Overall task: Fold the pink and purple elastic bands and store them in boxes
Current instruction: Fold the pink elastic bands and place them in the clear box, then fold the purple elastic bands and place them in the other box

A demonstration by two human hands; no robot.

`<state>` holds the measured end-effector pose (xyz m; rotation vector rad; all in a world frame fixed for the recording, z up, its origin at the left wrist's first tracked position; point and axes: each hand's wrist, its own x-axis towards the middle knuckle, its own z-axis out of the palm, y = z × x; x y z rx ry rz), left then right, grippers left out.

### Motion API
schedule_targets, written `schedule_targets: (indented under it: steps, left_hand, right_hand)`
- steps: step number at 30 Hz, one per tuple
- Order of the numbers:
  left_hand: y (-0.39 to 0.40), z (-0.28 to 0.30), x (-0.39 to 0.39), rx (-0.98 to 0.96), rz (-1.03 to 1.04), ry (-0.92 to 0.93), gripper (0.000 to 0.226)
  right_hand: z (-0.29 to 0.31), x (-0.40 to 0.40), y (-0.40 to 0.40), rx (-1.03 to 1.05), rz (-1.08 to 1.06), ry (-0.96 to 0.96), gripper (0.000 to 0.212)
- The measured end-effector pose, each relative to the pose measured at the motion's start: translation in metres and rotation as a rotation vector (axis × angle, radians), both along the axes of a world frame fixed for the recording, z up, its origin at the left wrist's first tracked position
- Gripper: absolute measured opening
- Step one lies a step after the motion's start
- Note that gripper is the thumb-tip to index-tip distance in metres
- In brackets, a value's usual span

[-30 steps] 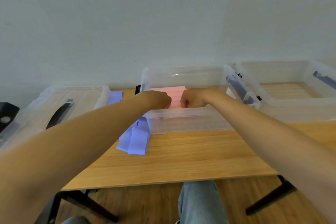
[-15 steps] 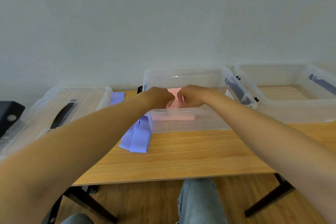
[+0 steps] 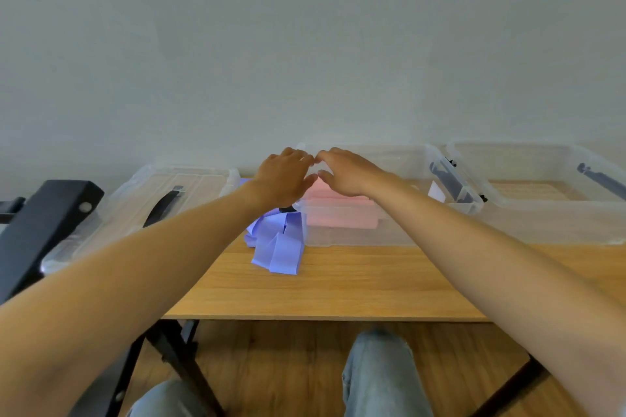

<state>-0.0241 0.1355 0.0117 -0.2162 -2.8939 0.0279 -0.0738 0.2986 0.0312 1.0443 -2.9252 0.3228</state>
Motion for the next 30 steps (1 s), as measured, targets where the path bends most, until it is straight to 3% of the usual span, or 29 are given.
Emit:
schedule_targets:
  steps: [6,9,12,16,18,20,22,25,28,30]
  left_hand:
    - [-0.023,-0.008,0.045,0.116,0.136,-0.112,0.041]
    - [-0.032,-0.027,0.063,0.209,0.168,-0.177,0.009]
    - [-0.039,-0.049,0.079,0.311,0.214,-0.264,0.029]
    - [-0.037,-0.079,0.095,0.365,0.155,-0.4,0.035]
    - [-0.039,-0.092,0.098,0.372,0.162,-0.388,0.035]
    - [-0.04,-0.099,0.101,0.385,0.146,-0.328,0.037]
    - [-0.039,-0.105,0.102,0.443,0.148,-0.256,0.027]
    - [-0.038,-0.119,0.104,0.624,0.187,-0.145,0.019]
    - [-0.04,-0.127,0.104,0.715,0.225,-0.002,0.015]
    - [-0.038,-0.121,0.107,0.907,0.186,0.011,0.01]
  right_hand:
    - [-0.003,0.04,-0.036,-0.137,0.102,0.015,0.033]
    - [-0.017,0.062,-0.053,-0.132,0.164,0.079,0.02]
    - [-0.034,0.088,-0.063,-0.146,0.195,0.103,0.015]
    - [-0.058,0.126,-0.072,-0.032,0.029,0.121,0.017]
    - [-0.075,0.137,-0.073,-0.004,-0.038,0.053,0.012]
    - [-0.092,0.139,-0.069,0.007,-0.107,-0.009,0.025]
    - [-0.105,0.134,-0.061,-0.014,-0.181,-0.053,0.022]
    - [-0.119,0.124,-0.048,-0.092,-0.305,-0.15,0.05]
    - [-0.127,0.116,-0.041,-0.216,-0.33,-0.23,0.041]
    - [-0.128,0.111,-0.04,-0.388,-0.318,-0.318,0.034]
